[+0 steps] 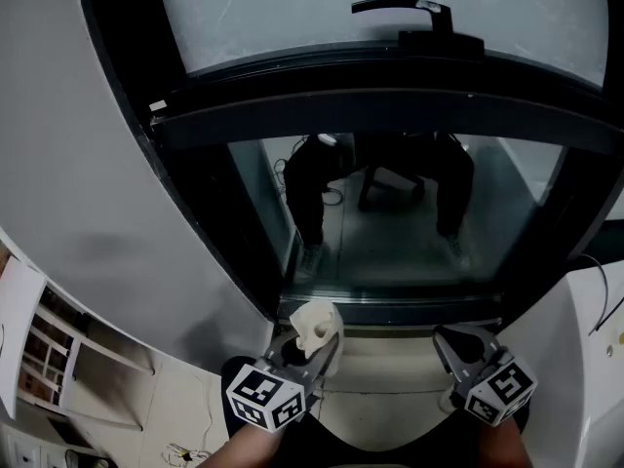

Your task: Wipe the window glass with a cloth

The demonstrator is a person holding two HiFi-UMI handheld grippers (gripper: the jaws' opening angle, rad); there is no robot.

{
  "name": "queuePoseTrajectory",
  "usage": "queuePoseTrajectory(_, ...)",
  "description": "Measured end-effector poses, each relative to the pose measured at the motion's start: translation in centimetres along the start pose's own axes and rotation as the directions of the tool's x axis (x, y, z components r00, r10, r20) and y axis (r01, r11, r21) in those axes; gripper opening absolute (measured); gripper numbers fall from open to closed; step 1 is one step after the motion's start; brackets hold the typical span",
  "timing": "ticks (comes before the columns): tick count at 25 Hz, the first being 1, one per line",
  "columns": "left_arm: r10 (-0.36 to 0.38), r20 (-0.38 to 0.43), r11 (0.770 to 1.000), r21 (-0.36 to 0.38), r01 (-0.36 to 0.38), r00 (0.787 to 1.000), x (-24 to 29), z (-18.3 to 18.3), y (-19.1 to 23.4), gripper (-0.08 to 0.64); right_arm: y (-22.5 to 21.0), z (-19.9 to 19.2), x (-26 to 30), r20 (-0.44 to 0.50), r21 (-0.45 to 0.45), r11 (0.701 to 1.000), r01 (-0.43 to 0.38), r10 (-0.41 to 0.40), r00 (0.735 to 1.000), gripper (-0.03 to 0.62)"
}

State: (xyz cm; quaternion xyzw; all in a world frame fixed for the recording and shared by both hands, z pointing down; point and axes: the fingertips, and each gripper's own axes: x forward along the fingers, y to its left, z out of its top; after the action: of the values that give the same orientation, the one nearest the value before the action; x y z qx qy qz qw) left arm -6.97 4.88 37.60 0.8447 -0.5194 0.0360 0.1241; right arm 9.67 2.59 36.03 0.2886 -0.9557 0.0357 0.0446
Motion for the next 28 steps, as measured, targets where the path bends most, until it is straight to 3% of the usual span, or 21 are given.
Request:
queuePoseTrajectory(4, 0.024, 0.016, 0.998, 0.056, -0.025, 1.000, 1.0, 1.0, 1.1, 0.123, -0.9, -0.1, 0.8, -0.004, -0.020, 1.000, 0.007, -0.007, 1.000, 0.000)
queuePoseTrajectory(7, 0.077, 0.030, 0.979, 0.188, -0.081, 0.997, 1.7, 2.5, 2.4, 0.123, -1.7, -0.8, 1.8, -0.017, -0.039, 0.999, 0.010, -0.011, 1.000, 0.000)
queuePoseTrajectory(10, 0.147, 0.054, 0.907, 0.391, -0.156, 0.988, 2.4, 3.8, 4.4, 0.121, -2.3, -1.9, 3.2, -0.037, -0.066, 0.998, -0.001, -0.001, 0.999, 0.000)
queuePoseTrajectory(12, 0.185, 0.068, 0.854, 0.483, -0.195, 0.980, 2.9, 4.9, 5.7, 0.121, -2.5, -2.6, 4.1, -0.046, -0.069, 0.998, -0.015, 0.012, 0.999, 0.000)
queuePoseTrajectory(15, 0.245, 0.076, 0.751, 0.616, -0.239, 0.966, 3.6, 6.3, 7.6, 0.120, -2.0, -3.3, 5.6, -0.060, -0.083, 0.994, -0.066, 0.061, 0.996, 0.000)
queuePoseTrajectory(18, 0.294, 0.094, 0.651, 0.709, -0.272, 0.951, 4.2, 7.9, 9.7, 0.120, -1.3, -3.9, 7.3, -0.080, -0.117, 0.984, -0.137, 0.128, 0.988, 0.000)
queuePoseTrajectory(20, 0.322, 0.105, 0.600, 0.746, -0.289, 0.941, 4.5, 9.0, 11.1, 0.120, -0.8, -4.1, 8.6, -0.089, -0.112, 0.978, -0.179, 0.169, 0.982, 0.000)
queuePoseTrajectory(24, 0.391, 0.116, 0.527, 0.785, -0.325, 0.913, 4.6, 10.6, 14.7, 0.120, 0.9, -3.7, 11.6, -0.111, -0.142, 0.955, -0.259, 0.244, 0.963, 0.000)
queuePoseTrajectory(28, 0.458, 0.134, 0.508, 0.772, -0.382, 0.879, 5.1, 12.5, 18.5, 0.120, 1.6, -4.8, 14.0, -0.121, -0.156, 0.943, -0.294, 0.277, 0.953, 0.000)
